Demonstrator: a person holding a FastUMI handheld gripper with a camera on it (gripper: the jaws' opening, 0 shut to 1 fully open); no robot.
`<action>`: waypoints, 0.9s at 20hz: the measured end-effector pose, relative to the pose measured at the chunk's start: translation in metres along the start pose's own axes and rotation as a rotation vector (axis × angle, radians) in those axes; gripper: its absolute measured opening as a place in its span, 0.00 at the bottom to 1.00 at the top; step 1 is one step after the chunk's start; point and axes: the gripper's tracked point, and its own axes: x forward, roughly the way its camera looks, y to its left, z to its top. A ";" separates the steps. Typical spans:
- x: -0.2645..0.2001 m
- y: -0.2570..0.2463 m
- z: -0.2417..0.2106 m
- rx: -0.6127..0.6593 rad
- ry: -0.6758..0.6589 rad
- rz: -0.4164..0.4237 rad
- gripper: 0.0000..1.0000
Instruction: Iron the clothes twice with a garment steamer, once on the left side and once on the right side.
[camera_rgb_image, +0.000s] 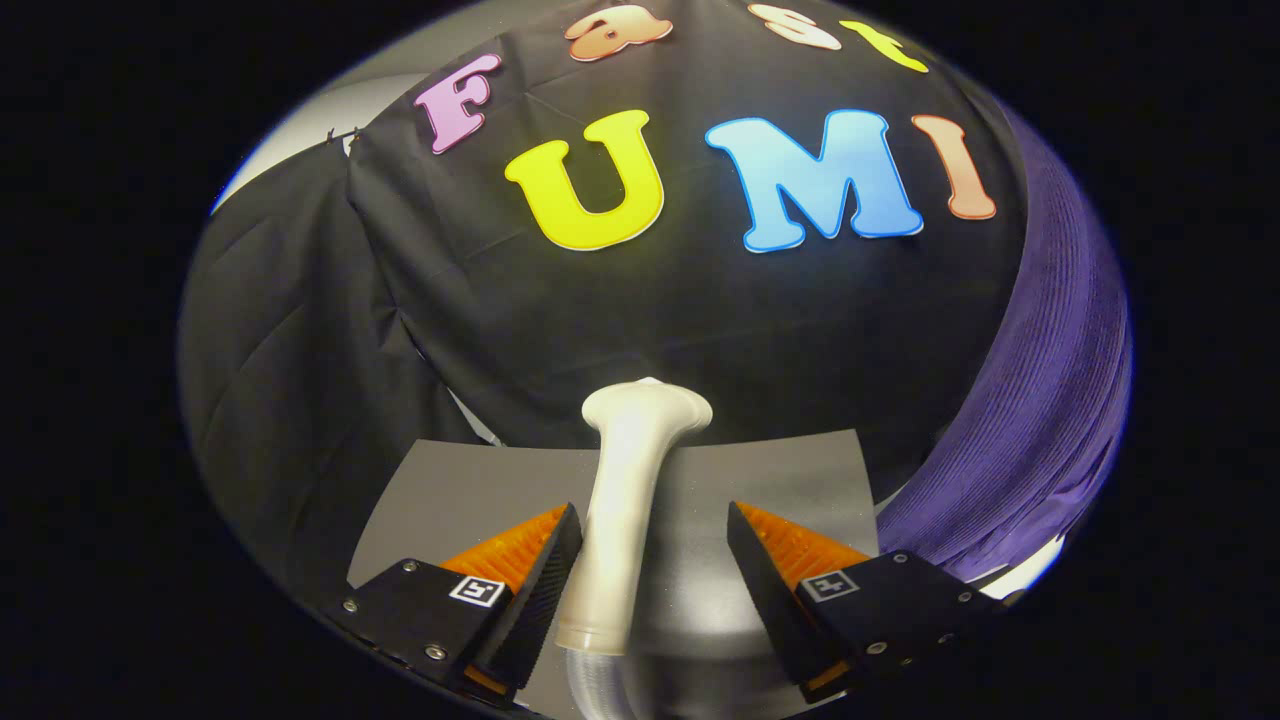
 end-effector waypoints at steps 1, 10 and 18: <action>0.001 0.002 -0.001 0.026 0.006 0.010 0.87; -0.008 0.017 0.001 0.111 0.024 0.071 0.31; -0.103 0.013 0.048 0.013 -0.296 0.052 0.00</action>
